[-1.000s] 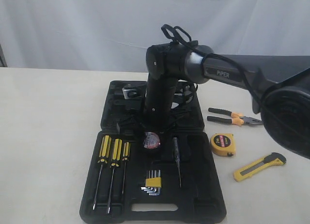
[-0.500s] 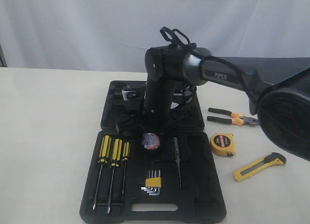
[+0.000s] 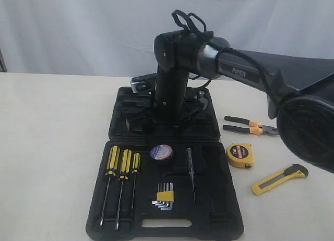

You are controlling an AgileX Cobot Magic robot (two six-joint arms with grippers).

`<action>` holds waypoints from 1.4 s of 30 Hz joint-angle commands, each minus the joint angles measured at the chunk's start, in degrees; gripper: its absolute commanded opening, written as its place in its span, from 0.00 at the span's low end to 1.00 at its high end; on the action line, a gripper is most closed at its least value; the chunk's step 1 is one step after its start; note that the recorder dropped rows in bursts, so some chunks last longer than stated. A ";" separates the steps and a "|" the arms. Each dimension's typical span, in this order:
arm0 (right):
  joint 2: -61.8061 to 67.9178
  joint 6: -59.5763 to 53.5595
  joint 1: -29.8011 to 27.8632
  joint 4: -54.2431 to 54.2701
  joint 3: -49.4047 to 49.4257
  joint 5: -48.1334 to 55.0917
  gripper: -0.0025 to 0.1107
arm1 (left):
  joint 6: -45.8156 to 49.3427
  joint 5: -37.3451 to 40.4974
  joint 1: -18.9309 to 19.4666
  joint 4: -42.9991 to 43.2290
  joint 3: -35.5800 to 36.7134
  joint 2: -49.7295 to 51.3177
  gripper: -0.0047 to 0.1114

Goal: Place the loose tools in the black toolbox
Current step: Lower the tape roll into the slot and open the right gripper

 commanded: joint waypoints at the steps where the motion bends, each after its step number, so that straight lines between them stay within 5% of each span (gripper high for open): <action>1: -0.22 0.20 -0.25 -0.68 -2.13 0.40 0.60 | -0.33 -0.31 -0.27 0.00 0.15 -0.07 0.04; 5: -0.99 2.33 -0.25 0.23 -2.25 0.40 0.40 | -0.33 -0.31 -0.27 0.00 0.15 -0.07 0.04; 8: -1.63 2.33 -0.25 0.23 -2.25 0.40 0.02 | -0.33 -0.31 -0.27 0.00 0.15 -0.07 0.04; 22: -7.37 -0.51 -0.25 0.10 10.73 0.40 0.02 | -0.33 -0.31 -0.27 0.00 0.15 -0.07 0.04; 42: -3.39 -2.76 -0.25 2.08 12.50 -4.74 0.02 | -0.33 -0.31 -0.27 0.00 0.15 -0.07 0.04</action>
